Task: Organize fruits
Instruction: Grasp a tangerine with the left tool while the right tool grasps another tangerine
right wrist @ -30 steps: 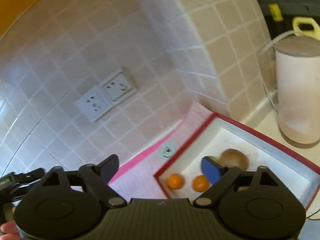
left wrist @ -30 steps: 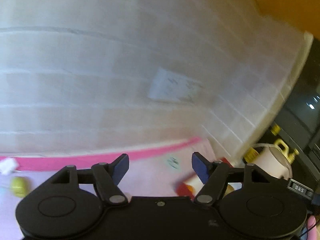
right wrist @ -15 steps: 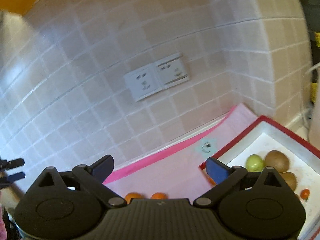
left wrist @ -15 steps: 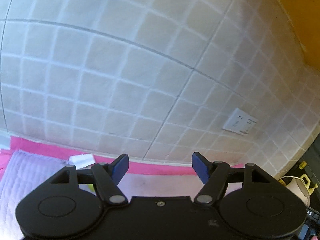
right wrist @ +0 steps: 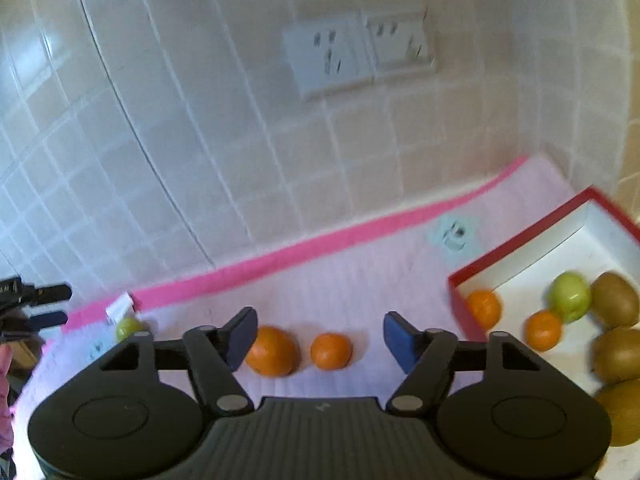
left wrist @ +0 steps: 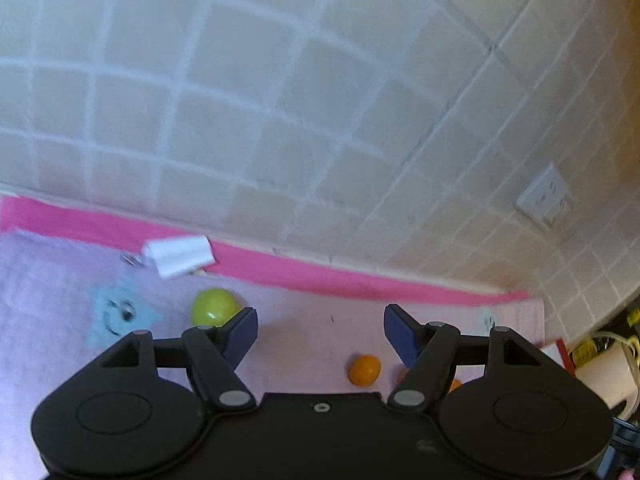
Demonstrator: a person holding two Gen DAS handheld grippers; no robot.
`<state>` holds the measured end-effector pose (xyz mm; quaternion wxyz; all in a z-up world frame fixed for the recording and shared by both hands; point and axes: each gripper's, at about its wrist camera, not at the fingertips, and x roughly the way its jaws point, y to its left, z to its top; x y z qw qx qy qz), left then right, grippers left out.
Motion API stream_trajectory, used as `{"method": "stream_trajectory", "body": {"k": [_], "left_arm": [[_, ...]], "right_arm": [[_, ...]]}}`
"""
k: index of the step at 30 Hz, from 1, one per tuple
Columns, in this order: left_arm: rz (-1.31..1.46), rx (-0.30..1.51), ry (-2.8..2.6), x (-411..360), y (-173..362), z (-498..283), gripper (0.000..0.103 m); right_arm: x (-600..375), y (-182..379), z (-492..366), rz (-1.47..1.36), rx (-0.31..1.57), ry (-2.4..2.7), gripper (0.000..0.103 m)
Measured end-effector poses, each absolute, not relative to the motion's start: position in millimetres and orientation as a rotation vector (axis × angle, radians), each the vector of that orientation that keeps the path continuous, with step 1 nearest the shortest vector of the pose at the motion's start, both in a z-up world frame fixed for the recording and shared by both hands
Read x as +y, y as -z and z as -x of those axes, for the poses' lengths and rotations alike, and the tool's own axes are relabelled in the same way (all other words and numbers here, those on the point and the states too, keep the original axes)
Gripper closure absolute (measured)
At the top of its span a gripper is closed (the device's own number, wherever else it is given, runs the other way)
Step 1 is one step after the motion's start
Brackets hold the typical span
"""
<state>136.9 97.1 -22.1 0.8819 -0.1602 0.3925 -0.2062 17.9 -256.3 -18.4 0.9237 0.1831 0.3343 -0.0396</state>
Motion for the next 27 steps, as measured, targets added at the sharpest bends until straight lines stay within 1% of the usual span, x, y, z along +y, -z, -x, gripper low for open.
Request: {"method": "stream_trajectory", "body": {"k": [3,4,6,8,9,12,20,23,25,27], "left_arm": [[0.312,0.866,0.479,74.1,43.1,-147.7,0.021],[0.309,0.880,0.501,65.7,49.4,-150.2,0.021],[0.287,0.915,0.550,44.3,66.3,-156.2,0.021],[0.269,0.946,0.595,26.1,80.4,-162.3,0.025],[0.264,0.961,0.611,18.6,86.1,-164.9,0.030],[0.260,0.993,0.654,1.3,101.1,-173.2,0.030],[0.231,1.010,0.670,-21.6,114.3,-184.6,0.031],[0.205,0.992,0.660,-25.0,114.1,-183.1,0.036],[0.183,0.978,0.651,-26.2,113.2,-181.9,0.047],[0.144,0.964,0.635,-28.3,113.4,-179.0,0.051]], "right_arm": [[-252.6,42.8,-36.7,-0.376,0.753,0.099,0.046],[-253.0,50.8,-41.7,-0.383,0.777,0.105,0.051],[-256.8,67.0,-52.4,-0.437,0.819,0.102,0.057],[-264.2,79.9,-59.7,-0.521,0.846,0.091,0.057],[-268.2,85.3,-62.5,-0.564,0.854,0.087,0.057],[-273.5,92.2,-67.6,-0.602,0.862,0.094,0.057],[-278.1,98.2,-81.9,-0.630,0.854,0.099,0.057],[-281.6,101.2,-87.8,-0.656,0.855,0.097,0.056],[-281.9,103.8,-91.1,-0.665,0.858,0.097,0.056],[-281.2,105.3,-96.1,-0.662,0.863,0.094,0.056]]}}
